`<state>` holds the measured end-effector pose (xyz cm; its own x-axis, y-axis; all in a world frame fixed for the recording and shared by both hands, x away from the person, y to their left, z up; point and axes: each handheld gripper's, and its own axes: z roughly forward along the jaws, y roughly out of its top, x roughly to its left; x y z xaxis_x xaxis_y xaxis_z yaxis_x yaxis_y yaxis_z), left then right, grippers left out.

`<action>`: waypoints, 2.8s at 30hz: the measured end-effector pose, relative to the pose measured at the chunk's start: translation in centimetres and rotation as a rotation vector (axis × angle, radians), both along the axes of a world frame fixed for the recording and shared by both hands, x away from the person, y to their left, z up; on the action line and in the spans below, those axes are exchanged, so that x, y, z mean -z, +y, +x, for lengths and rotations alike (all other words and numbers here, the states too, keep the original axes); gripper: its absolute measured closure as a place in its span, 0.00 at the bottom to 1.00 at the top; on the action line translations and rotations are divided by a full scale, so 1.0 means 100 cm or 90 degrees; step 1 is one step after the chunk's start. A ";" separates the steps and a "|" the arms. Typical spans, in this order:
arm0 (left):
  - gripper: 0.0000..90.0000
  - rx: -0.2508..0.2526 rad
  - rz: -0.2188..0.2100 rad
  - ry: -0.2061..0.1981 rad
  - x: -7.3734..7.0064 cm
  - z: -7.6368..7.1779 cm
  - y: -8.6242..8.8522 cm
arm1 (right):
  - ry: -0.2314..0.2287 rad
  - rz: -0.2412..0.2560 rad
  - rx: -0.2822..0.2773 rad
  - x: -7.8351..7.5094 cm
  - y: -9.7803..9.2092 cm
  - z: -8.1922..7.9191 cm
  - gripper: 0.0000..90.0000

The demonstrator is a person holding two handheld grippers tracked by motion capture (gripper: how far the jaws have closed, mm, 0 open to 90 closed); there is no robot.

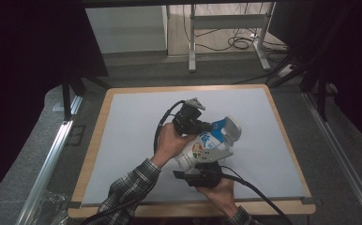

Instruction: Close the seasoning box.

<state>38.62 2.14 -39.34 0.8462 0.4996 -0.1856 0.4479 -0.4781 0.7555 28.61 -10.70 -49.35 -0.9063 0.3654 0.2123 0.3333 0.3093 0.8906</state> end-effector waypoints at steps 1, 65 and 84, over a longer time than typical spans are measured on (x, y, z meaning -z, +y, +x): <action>0.99 0.000 0.000 0.001 0.000 0.000 0.000 | 0.001 0.000 0.000 0.000 0.000 0.000 0.62; 0.99 -0.009 0.025 -0.031 -0.011 -0.006 -0.011 | 0.011 -0.012 0.020 0.002 0.008 0.005 0.60; 0.98 -0.007 0.025 -0.032 -0.012 -0.008 -0.013 | 0.008 -0.015 0.023 0.004 0.010 0.008 0.60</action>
<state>37.86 0.79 -38.10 0.8481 0.5153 -0.1231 0.4155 -0.5028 0.7580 29.45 -9.73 -49.73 -0.8897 0.4026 0.2152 0.3562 0.3174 0.8788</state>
